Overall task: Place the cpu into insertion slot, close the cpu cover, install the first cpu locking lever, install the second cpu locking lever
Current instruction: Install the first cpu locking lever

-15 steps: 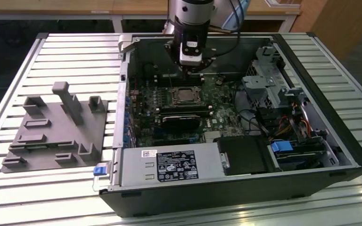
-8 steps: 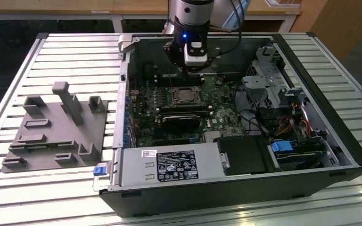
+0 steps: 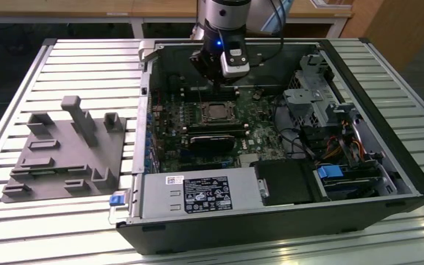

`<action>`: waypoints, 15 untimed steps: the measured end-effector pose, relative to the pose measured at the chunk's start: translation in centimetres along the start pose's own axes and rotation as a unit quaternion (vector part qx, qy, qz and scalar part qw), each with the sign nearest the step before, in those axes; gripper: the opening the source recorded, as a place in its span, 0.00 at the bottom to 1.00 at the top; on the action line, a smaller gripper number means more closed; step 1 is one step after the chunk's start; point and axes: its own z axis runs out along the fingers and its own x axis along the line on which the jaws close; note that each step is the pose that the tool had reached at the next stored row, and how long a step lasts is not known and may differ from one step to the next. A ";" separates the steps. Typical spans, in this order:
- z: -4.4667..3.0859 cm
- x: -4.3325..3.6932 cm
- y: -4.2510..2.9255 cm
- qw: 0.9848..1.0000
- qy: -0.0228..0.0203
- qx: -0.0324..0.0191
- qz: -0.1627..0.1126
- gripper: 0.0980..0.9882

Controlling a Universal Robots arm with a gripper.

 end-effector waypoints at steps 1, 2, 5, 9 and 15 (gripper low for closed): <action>0.00 0.00 0.00 1.000 0.000 0.000 -0.009 0.01; 0.00 0.00 0.00 1.000 0.001 0.001 -0.018 0.01; 0.01 0.00 0.00 0.999 0.002 0.002 -0.045 0.01; 0.02 0.00 0.00 0.997 0.003 0.003 -0.082 0.01; 0.06 -0.01 0.00 0.991 0.004 0.004 -0.133 0.01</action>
